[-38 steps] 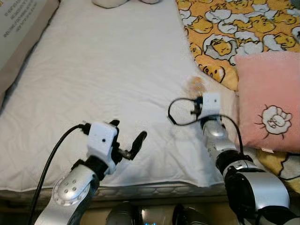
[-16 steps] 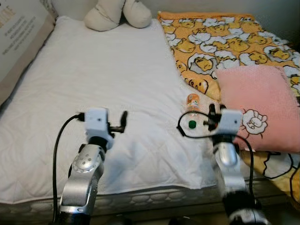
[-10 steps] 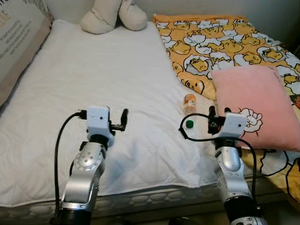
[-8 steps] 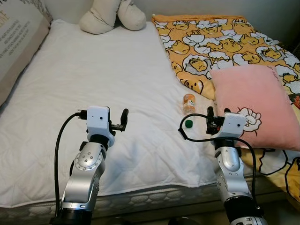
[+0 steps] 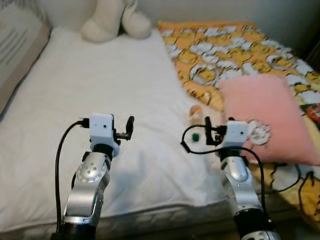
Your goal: Clean up the room
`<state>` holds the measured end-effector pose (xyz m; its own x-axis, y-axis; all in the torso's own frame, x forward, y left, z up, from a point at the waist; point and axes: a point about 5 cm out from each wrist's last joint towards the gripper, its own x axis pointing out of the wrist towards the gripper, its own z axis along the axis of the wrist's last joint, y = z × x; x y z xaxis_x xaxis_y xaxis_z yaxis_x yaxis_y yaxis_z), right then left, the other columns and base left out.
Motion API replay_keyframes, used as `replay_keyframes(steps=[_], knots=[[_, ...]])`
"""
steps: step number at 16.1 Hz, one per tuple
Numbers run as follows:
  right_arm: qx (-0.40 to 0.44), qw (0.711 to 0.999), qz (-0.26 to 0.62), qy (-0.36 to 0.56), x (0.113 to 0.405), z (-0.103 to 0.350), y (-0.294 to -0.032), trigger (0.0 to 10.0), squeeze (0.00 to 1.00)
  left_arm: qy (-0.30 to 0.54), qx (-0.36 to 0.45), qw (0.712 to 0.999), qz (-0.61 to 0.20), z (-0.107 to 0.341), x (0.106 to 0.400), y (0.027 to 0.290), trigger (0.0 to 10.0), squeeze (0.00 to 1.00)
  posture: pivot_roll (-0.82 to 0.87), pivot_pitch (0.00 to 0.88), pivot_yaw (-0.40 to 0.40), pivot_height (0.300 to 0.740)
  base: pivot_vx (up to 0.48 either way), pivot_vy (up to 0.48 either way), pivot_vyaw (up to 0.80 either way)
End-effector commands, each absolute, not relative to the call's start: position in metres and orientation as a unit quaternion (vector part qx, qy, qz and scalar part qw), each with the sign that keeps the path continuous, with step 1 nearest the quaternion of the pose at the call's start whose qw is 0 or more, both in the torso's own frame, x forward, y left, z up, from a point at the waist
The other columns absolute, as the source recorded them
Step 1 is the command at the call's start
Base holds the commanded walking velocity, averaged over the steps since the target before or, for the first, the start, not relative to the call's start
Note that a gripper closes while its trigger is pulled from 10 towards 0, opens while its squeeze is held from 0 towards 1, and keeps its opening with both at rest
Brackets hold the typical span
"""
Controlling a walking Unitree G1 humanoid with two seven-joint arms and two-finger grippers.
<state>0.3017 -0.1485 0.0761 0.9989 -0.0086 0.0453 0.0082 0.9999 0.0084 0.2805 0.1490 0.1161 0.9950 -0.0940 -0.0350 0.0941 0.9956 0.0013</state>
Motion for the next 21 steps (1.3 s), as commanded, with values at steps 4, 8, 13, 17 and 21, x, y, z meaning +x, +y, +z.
replay_keyframes(steps=[4,8,13,17,21], knots=[[-0.004,1.0,0.002,-0.021,0.309,0.082,-0.149,10.0,0.0,0.019,0.001,0.998,-0.055,0.116,0.282,0.144,10.0,0.0,0.02,0.0,0.003,0.74,0.087,-0.082,0.0],[-0.007,1.0,0.009,-0.017,0.309,0.082,-0.147,10.0,0.0,0.018,0.003,0.998,-0.061,0.116,0.281,0.142,10.0,0.0,0.02,0.0,0.003,0.74,0.0,0.0,0.0],[-0.014,0.999,0.011,-0.032,0.309,0.088,-0.147,10.0,0.0,-0.006,-0.019,0.996,-0.082,0.122,0.279,0.135,10.0,0.0,0.02,0.0,0.003,0.74,0.0,-0.457,0.0],[-0.029,0.996,0.017,-0.077,0.31,0.11,-0.146,10.0,0.0,-0.011,-0.022,0.995,-0.093,0.124,0.28,0.131,10.0,0.0,-0.01,0.0,0.012,0.74,0.187,-0.41,0.0],[-0.027,0.997,0.017,-0.074,0.306,0.111,-0.146,10.0,0.0,-0.007,-0.023,0.995,-0.098,0.123,0.282,0.128,10.0,0.0,-0.02,0.0,0.018,0.74,0.374,-0.171,0.0]])
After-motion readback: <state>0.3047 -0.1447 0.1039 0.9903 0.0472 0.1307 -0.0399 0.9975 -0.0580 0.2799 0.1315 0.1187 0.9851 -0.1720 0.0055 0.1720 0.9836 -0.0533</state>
